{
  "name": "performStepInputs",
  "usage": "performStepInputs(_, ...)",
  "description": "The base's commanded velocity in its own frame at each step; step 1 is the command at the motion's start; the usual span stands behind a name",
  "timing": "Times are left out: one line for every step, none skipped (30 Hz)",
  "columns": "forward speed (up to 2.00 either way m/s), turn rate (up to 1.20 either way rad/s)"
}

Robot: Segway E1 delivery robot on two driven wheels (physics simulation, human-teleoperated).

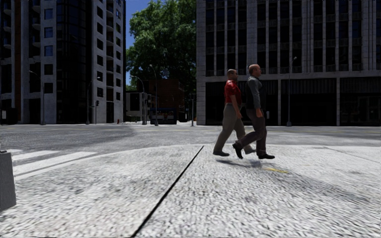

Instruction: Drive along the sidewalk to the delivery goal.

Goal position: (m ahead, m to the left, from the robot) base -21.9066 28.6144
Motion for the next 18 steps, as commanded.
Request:
performStepInputs(1.96,0.41)
performStepInputs(1.8,0.41)
performStepInputs(1.69,0.43)
performStepInputs(1.64,0.43)
performStepInputs(1.61,0.46)
performStepInputs(1.6,0.48)
performStepInputs(1.6,0.49)
performStepInputs(1.6,0.49)
performStepInputs(1.6,0.5)
performStepInputs(1.6,0.5)
performStepInputs(1.6,0.5)
performStepInputs(1.59,0.5)
performStepInputs(1.59,0.5)
performStepInputs(1.59,0.5)
performStepInputs(1.59,0.5)
performStepInputs(1.59,0.5)
performStepInputs(1.59,0.5)
performStepInputs(1.59,0.5)
